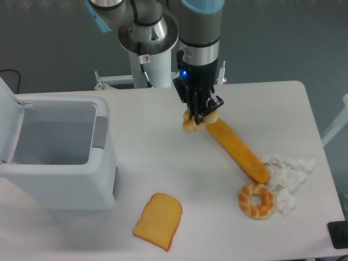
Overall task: Pick up the round bread
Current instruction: 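Lift the held bun up and carry it away from the bagel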
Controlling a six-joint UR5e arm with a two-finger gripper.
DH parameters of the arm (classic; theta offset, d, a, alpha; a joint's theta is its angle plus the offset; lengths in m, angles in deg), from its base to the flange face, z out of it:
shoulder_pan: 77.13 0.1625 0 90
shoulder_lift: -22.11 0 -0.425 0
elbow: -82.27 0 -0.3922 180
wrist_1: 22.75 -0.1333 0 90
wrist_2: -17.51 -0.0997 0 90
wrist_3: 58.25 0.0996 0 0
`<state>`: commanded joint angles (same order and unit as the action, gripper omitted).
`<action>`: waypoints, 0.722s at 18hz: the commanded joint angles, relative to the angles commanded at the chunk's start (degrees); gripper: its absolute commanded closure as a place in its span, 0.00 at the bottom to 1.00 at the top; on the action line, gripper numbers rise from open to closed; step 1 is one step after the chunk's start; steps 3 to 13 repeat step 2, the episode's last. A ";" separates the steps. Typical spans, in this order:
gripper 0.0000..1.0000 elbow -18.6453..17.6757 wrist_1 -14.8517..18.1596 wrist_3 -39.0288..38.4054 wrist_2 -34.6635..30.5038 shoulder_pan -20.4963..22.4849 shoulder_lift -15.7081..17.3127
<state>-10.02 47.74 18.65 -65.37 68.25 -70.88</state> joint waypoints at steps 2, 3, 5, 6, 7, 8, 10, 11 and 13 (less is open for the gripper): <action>0.89 0.00 0.00 -0.09 0.00 0.00 0.00; 0.89 0.00 0.00 -0.09 0.00 0.00 0.00; 0.89 0.00 0.00 -0.09 0.00 0.00 0.00; 0.89 0.00 0.00 -0.09 0.00 0.00 0.00; 0.89 0.00 0.00 -0.09 0.00 0.00 0.00; 0.89 0.00 0.00 -0.09 0.00 0.00 0.00; 0.89 0.00 0.00 -0.09 0.00 0.00 0.00; 0.89 0.00 0.00 -0.09 0.00 0.00 0.00; 0.89 0.00 0.00 -0.09 0.00 0.00 0.00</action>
